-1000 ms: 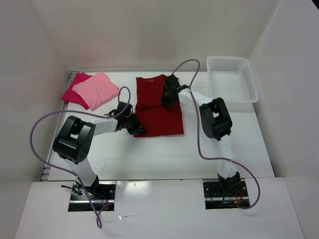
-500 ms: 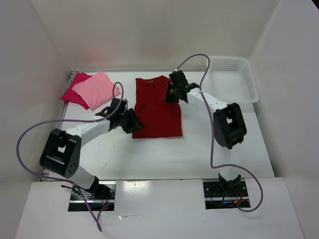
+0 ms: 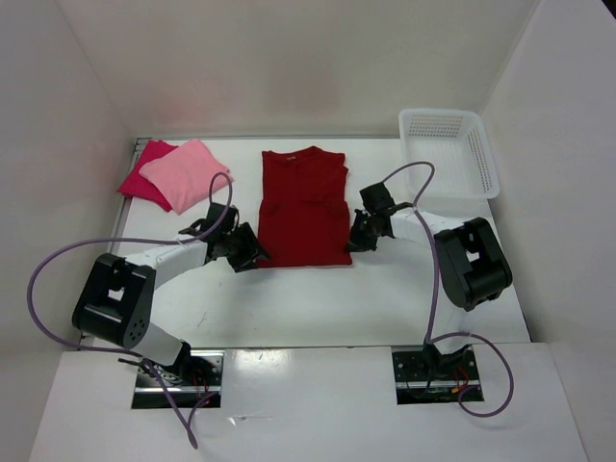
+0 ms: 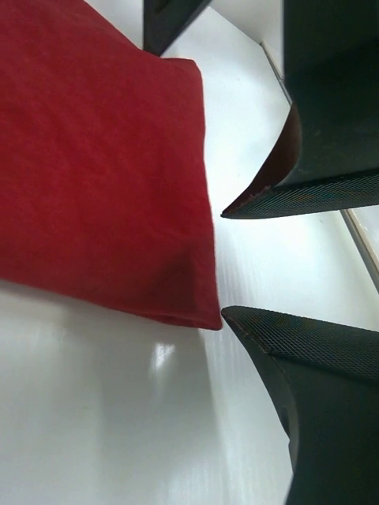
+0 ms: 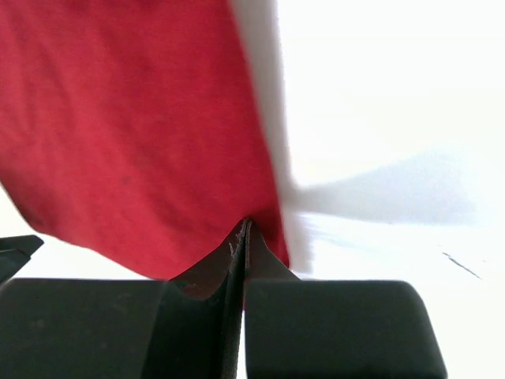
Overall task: Fold and stack the t-shirts
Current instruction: Grab one side of the 2/3 rectangular tshirt with both arms
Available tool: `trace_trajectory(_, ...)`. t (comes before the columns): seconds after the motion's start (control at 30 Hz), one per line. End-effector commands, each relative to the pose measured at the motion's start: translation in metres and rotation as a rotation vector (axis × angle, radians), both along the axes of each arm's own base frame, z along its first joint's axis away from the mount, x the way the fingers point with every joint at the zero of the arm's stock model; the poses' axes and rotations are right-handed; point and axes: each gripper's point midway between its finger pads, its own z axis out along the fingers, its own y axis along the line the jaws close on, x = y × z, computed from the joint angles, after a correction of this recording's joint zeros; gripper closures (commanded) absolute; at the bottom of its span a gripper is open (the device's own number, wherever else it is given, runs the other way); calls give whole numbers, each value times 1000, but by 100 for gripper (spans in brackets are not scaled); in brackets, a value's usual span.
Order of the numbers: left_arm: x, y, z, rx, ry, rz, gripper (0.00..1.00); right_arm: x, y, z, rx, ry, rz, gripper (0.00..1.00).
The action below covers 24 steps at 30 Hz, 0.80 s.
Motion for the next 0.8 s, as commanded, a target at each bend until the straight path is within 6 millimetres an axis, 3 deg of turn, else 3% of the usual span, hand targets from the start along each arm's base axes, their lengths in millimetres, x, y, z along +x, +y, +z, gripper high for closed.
trace_trajectory(0.0,7,2,-9,-1,4,36,44,1,1,-6,19,-2,-29,100)
trace_trajectory(0.07,8,2,-13,0,7,36,44,-8,-2,-14,12,26,-37,100)
trace_trajectory(0.13,9,2,-15,0,7,36,44,-4,0,-6,24,-2,-37,93)
trace_trajectory(0.3,7,9,-16,36,14,57,51,1,-1,31,46,-83,-42,70)
trace_trajectory(0.37,3,12,-13,39,-1,62,53,-2,-3,30,37,-83,-47,61)
trace_trajectory(0.57,2,23,5,44,-54,127,51,-25,-6,7,41,6,-48,54)
trace_trajectory(0.77,4,28,-5,23,-29,156,51,-39,-6,-3,63,36,-41,48)
